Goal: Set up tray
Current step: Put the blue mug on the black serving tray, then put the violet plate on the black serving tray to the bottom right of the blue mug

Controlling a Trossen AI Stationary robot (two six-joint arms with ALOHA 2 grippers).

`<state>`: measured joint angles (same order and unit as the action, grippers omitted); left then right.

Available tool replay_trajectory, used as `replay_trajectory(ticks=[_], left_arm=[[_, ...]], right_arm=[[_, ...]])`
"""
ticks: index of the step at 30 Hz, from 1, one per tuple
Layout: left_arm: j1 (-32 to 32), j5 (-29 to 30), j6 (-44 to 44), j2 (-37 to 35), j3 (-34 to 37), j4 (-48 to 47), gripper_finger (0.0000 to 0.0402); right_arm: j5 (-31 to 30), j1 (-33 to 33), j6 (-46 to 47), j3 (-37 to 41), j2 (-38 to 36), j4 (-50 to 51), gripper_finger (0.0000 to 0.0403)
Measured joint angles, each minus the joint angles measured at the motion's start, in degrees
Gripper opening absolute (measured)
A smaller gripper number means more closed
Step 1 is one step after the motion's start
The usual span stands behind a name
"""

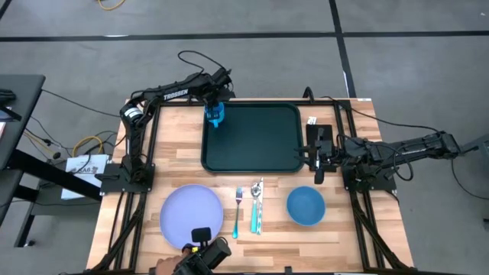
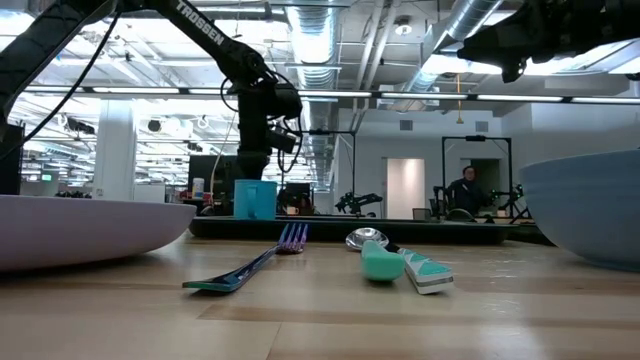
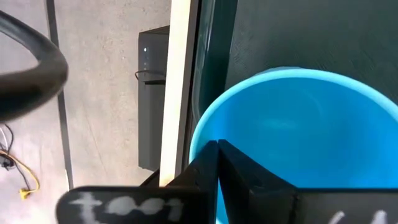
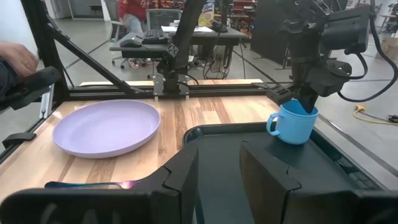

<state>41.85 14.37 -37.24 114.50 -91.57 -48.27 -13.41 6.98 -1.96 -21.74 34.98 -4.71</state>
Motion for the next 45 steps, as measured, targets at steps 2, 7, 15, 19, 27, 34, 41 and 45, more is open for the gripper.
replay_trajectory(ticks=[2,7,15,19,27,34,41,45], left_arm=[[0.1,0.4,-0.2,0.0,0.0,0.1,0.0000],[0.5,2.1,-0.3,0.0,0.0,0.3,0.0000],[0.5,1.1,-0.3,0.0,-0.6,0.2,0.0000],[0.5,0.9,-0.2,0.0,-2.0,-1.6,0.0000],[0.0,0.8,2.8,0.0,-8.6,-12.9,0.0000],[-3.1,-4.7,9.5,-0.1,-19.9,-28.5,0.0024],[-10.2,-26.4,17.4,-4.7,-18.2,-41.2,0.0064],[-17.2,-27.9,18.9,-12.6,-10.0,-40.8,0.0064]], right_arm=[[0.0,0.0,0.0,0.0,0.0,0.0,0.0107],[-0.1,0.0,0.0,0.0,0.0,0.0,0.0107],[-0.1,0.0,0.0,0.0,0.0,0.0,0.0107],[-0.1,0.0,-0.1,0.0,0.0,0.0,0.0107],[-0.1,0.0,-0.2,0.0,0.0,0.1,0.0107],[-0.1,0.0,-0.2,0.0,0.0,1.1,0.0107],[0.0,0.0,-0.1,0.0,0.0,1.9,0.0107],[0.0,0.0,0.3,0.0,0.0,3.3,0.0107]])
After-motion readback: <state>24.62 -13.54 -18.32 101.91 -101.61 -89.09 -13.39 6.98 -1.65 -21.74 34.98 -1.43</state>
